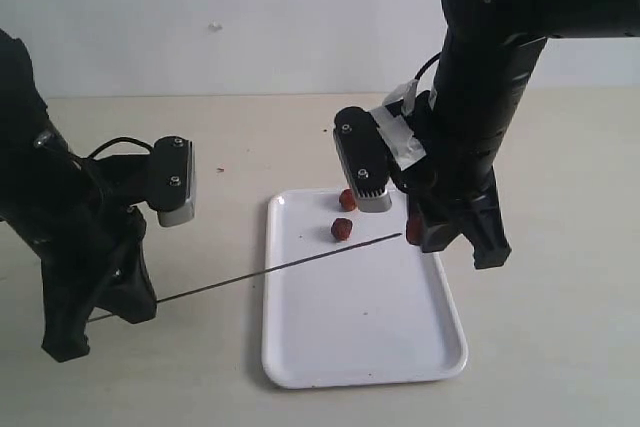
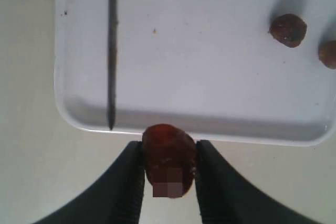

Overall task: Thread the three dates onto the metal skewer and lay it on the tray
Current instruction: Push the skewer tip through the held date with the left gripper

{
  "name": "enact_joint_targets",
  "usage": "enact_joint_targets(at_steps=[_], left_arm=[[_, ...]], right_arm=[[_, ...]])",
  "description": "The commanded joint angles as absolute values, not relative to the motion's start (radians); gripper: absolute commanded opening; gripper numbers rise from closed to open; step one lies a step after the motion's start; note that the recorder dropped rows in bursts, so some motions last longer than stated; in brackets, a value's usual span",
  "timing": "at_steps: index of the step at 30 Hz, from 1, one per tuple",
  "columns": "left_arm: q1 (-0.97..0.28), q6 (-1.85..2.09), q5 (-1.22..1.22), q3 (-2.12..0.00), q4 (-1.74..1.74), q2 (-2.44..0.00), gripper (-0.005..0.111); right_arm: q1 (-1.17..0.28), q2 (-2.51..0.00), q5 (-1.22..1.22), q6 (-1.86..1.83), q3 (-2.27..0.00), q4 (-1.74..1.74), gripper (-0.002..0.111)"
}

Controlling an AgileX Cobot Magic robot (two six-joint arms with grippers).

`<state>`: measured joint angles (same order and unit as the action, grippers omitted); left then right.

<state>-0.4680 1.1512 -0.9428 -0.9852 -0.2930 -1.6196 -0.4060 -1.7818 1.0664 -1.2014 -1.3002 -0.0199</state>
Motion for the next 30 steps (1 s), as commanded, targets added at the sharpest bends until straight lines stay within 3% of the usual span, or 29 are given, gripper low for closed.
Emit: enact_joint_targets(at_steps=[1,30], left_arm=[[-0.478,1.143,-0.937,-0.991,-0.283,-1.622,0.0],[-0.478,1.147,-1.009,-1.074,-0.311,-1.71,0.0]], right_arm=[[-0.408,-1.769,1.076,-1.202,-1.296,-0.026,0.032],[-0.408,-1.769,1.085,-1.202,-1.296,-0.027,0.032]])
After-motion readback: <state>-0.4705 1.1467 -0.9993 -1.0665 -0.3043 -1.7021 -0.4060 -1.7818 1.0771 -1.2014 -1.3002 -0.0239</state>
